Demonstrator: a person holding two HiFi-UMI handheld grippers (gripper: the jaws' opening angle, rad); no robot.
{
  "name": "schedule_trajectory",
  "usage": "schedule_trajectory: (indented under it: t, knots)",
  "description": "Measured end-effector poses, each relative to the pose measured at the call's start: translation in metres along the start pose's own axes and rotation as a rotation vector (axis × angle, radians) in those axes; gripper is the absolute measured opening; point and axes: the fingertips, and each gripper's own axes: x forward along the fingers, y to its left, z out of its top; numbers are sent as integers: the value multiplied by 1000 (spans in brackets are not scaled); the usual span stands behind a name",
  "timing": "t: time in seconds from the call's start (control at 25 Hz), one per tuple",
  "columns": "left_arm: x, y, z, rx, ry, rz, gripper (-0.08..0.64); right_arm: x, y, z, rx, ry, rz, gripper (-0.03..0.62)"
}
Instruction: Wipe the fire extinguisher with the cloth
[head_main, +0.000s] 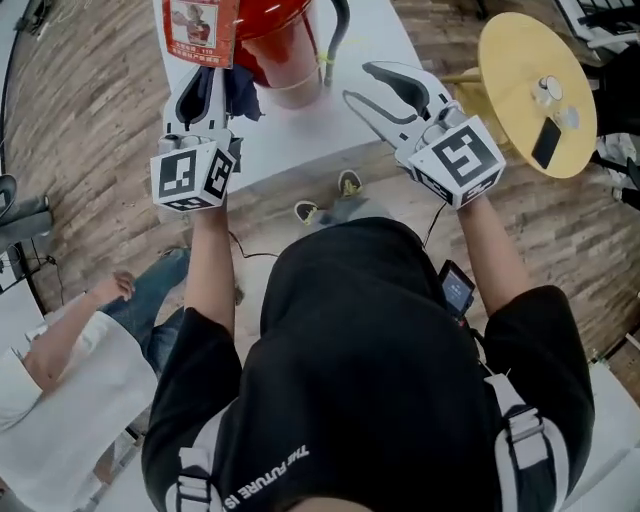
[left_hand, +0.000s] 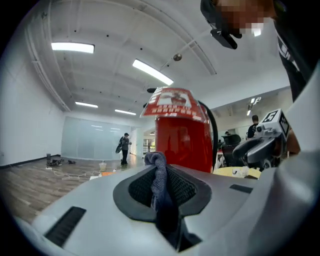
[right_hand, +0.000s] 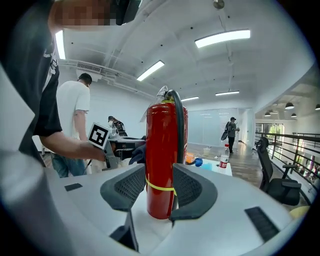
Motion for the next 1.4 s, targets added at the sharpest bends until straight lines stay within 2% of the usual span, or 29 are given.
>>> schedule_trajectory:
  t: [0.12,0.2,0.28,0.4,0.48,0.56,0.64,0.72,0.84,0.92,1.0,1.08,1.24,1.28,1.36,1.4]
  knots:
    - [15,14,-48,-44,107,-15,64,3,2,-3,-1,11,1,178]
    - [24,22,-62,-77,136,-42,64,6,7,-4,-7,16,15,178]
    - [31,23,-44,-42,100,-75,64,5,11,-4,-8,8,20,178]
    - [42,22,1,34,22,-111,61,3,13,-5,25,-5,21,178]
    - [53,28,7,48,30,-131,61,7,12,-8,41,-3,23,178]
    - [64,30,-27,47,135,-163,61,11,13,-12,49,7,23,178]
    - [66,27,-79,33,259,-194,60,13,16,-16,59,19,23,178]
    - [51,19,-126,4,348,-221,57,15,21,-20,73,27,27,178]
    - [19,-8,-173,-45,404,-265,57,18,30,-30,99,43,39,178]
    - [3,-35,-179,-103,386,-287,57,22,36,-37,118,57,45,178]
    - [-8,-73,-167,-124,336,-353,57,25,42,-41,136,65,50,178]
    - [-18,-107,-136,-118,249,-408,57,27,48,-41,147,64,59,178]
    - [-52,-123,-46,-234,48,-364,57,21,55,-28,169,9,67,176]
    - [-64,-122,-27,-257,11,-347,57,17,55,-21,181,-15,61,162]
    - [-88,-117,-1,-261,-29,-315,57,10,54,-9,212,-65,46,20]
    - [-98,-115,5,-246,-34,-301,57,8,55,-4,228,-82,40,17]
